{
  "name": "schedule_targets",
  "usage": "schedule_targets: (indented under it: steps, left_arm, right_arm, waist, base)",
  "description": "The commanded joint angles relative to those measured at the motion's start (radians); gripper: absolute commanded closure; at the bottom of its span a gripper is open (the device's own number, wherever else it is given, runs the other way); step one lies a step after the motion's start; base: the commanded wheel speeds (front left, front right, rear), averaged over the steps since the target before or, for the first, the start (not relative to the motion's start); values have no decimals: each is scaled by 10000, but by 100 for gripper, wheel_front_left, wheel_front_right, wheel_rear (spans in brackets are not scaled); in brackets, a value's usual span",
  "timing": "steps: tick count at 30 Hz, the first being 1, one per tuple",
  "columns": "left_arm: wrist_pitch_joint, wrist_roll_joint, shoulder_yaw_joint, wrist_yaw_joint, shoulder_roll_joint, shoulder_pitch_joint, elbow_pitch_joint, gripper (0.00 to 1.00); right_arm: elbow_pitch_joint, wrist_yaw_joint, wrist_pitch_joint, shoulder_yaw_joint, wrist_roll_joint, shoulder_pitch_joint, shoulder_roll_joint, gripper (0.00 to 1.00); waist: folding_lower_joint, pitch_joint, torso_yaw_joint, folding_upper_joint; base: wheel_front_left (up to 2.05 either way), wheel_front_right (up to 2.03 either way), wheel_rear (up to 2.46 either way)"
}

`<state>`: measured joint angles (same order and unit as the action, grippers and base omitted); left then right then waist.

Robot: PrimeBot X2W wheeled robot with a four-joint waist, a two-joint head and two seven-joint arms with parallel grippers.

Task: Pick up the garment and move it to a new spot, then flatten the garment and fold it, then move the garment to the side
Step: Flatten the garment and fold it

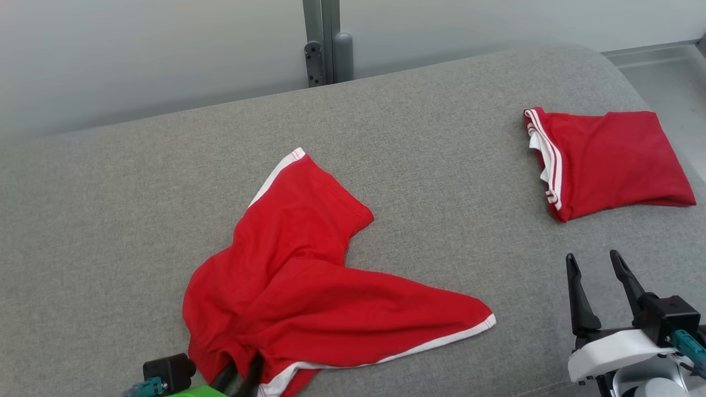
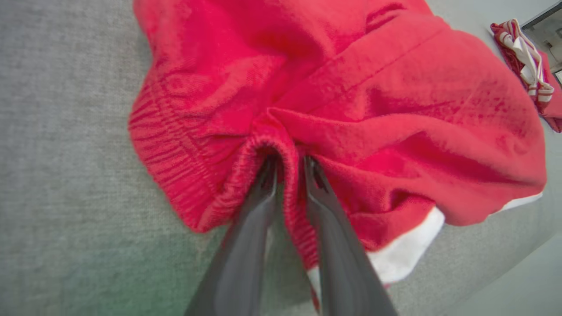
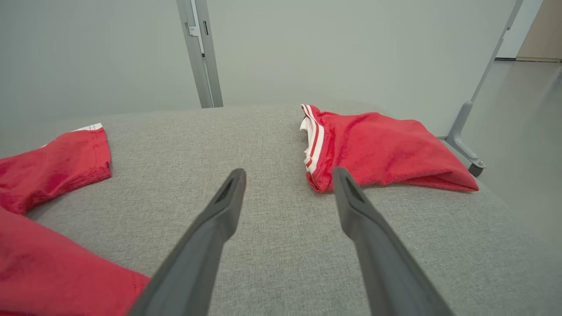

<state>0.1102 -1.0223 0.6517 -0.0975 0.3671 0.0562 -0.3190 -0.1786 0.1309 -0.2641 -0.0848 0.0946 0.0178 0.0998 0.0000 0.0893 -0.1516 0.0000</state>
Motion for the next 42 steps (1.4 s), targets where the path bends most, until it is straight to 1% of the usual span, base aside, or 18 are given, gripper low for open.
schedule_targets:
  steps: [1,5,9,12,15,17,18,21,22,24,25,28,30,33,35,37,40,42]
  left_arm:
    - [-44,-144,-26,45,220,-206,93,0]
    - [91,8,-175,-194,662,-606,695,0]
    - [368,30,-401,-589,1031,-1143,1561,0]
    - [791,152,-635,-895,1256,-1546,2290,0]
    - [1221,435,-925,-1219,1325,-1963,2867,0]
    - [1412,750,-1201,-1364,1218,-2167,3146,0]
    - [1495,1006,-1294,-1395,1207,-2235,3258,0]
    - [1561,1902,-1714,-1346,913,-2403,3342,0]
    - [1559,2341,-1909,-1265,789,-2433,3369,0]
    - [1551,3067,-2517,-1211,298,-2623,3370,0]
    - [1553,3470,-2747,-1100,159,-2683,3337,0]
    - [1556,4546,-3688,-730,-561,-2860,3224,0]
    - [1549,5262,-4266,-460,-944,-2963,3084,0]
    - [1549,6118,-5119,-88,-1576,-3041,2990,0]
    - [1548,6521,-5628,196,-1964,-3089,2901,0]
    - [1548,6974,-6102,592,-2311,-3063,2794,0]
    - [1536,7512,-6623,1097,-2678,-3097,2458,0]
    - [1538,7734,-6879,1321,-2865,-3108,2362,0]
  right_arm:
    - [-2,-3,0,-78,38,134,49,0]
    - [31,-3,-2,-282,12,285,105,0]
    - [105,-3,-1,-400,-50,425,127,0]
    - [176,-3,-1,-504,-66,465,138,0]
    - [252,-3,0,-618,-99,615,131,0]
    - [354,-3,-1,-660,-148,648,154,0]
    - [379,-3,0,-688,-139,668,151,0]
    - [484,-3,0,-717,-181,744,154,0]
    - [518,-3,-1,-717,-196,758,146,0]
    - [575,-3,-1,-683,-229,782,122,0]
    - [604,-4,0,-651,-228,778,104,0]
    - [621,-4,-1,-526,-295,836,47,0]
    - [600,-4,0,-383,-345,873,-16,0]
    - [523,-4,0,-192,-398,946,-87,0]
    - [466,-4,0,-96,-454,1017,-152,0]
    - [423,-4,0,19,-483,1059,-217,0]
    - [389,-4,0,99,-547,1095,-295,0]
    - [370,-4,0,126,-564,1139,-348,0]
  waist:
    - [0,-57,20,0]
    - [0,-248,190,0]
    - [0,-462,398,0]
    - [0,-625,581,0]
    - [0,-792,782,0]
    - [0,-873,907,0]
    - [0,-913,967,0]
    - [0,-1041,1161,0]
    - [0,-1092,1220,0]
    - [0,-1170,1325,0]
    - [0,-1199,1364,0]
    - [0,-1278,1462,0]
    - [0,-1314,1484,0]
    - [0,-1359,1478,0]
    - [0,-1372,1459,0]
    - [0,-1384,1433,0]
    - [0,-1397,1365,0]
    - [0,-1397,1333,0]
  base:
    - [0,0,0]
    - [0,0,0]
    - [0,0,0]
    - [0,0,0]
    - [0,0,0]
    - [0,0,0]
    - [0,0,0]
    - [0,0,0]
    - [0,0,0]
    - [0,0,0]
    - [0,0,0]
    - [0,0,0]
    - [0,0,0]
    - [0,0,0]
    - [0,0,0]
    - [0,0,0]
    - [0,0,0]
    - [0,0,0]
